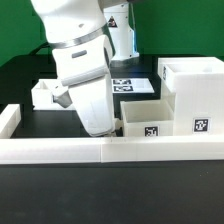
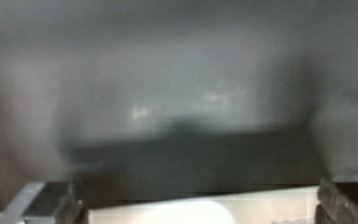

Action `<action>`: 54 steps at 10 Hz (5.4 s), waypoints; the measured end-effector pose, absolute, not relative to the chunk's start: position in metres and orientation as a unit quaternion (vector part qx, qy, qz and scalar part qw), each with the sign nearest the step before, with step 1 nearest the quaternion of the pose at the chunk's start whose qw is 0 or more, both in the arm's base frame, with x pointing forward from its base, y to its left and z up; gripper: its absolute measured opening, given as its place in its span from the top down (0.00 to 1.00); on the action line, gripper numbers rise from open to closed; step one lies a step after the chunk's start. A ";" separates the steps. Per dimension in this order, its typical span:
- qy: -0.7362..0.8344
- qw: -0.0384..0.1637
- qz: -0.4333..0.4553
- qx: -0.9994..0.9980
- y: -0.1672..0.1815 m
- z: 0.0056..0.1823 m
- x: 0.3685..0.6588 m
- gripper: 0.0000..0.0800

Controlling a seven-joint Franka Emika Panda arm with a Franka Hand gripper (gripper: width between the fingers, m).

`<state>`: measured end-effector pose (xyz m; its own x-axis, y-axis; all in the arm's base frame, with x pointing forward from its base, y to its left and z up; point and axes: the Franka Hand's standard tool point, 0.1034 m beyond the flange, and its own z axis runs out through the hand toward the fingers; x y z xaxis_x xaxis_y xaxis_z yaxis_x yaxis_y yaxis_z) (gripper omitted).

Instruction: Assemble drawer

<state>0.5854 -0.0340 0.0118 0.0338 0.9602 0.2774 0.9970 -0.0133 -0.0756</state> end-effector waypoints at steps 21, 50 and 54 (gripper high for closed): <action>-0.681 0.103 -0.067 -0.722 -0.008 0.009 0.587 0.19; -0.677 0.035 -0.066 -0.732 -0.086 0.051 0.531 0.19; -0.654 0.037 -0.064 -0.753 -0.089 0.052 0.528 0.19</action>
Offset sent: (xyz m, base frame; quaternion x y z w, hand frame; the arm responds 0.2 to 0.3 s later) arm 0.0000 0.0000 0.0000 0.0000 0.0000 0.0000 1.0000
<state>0.5277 -0.0888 0.0519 0.1364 0.9800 0.1448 0.9896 -0.1417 0.0269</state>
